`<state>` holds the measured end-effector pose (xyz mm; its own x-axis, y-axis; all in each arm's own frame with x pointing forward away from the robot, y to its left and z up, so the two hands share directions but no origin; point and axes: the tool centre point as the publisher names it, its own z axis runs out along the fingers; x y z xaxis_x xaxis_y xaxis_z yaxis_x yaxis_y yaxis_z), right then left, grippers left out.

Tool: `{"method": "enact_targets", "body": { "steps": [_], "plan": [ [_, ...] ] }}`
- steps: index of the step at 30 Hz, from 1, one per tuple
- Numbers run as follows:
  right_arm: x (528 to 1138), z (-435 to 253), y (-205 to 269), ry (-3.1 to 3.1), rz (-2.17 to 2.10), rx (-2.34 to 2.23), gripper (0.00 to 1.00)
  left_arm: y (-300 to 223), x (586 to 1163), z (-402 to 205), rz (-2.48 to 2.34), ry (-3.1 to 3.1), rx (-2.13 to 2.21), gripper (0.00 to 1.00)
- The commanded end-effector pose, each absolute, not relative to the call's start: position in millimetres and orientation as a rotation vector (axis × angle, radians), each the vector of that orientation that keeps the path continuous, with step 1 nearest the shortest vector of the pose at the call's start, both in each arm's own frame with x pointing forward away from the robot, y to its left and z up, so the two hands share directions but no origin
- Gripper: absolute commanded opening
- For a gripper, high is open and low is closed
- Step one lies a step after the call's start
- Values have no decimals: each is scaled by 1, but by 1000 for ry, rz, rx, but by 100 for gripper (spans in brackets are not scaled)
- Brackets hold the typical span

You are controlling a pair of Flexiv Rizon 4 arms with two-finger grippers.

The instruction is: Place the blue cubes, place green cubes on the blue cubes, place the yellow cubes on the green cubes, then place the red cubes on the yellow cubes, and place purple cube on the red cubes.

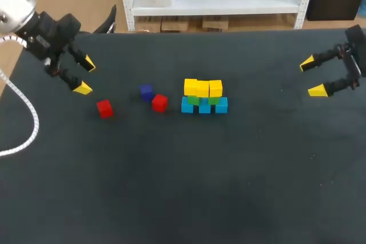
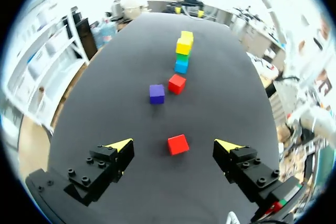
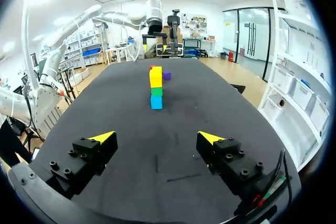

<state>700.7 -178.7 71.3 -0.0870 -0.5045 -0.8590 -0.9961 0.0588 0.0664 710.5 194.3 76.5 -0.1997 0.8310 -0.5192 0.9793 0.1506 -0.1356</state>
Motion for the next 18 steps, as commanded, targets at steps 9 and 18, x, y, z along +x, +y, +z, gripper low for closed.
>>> {"method": "enact_targets", "body": {
  "steps": [9, 18],
  "plan": [
    [701, 71, -179, 1671, 940, -1518, 100, 179, 656, 40, -493, 2199, 1381, 100],
    [701, 71, -179, 1671, 940, -1518, 100, 161, 660, 13, -476, 2212, 1366, 100]
  ]
}}
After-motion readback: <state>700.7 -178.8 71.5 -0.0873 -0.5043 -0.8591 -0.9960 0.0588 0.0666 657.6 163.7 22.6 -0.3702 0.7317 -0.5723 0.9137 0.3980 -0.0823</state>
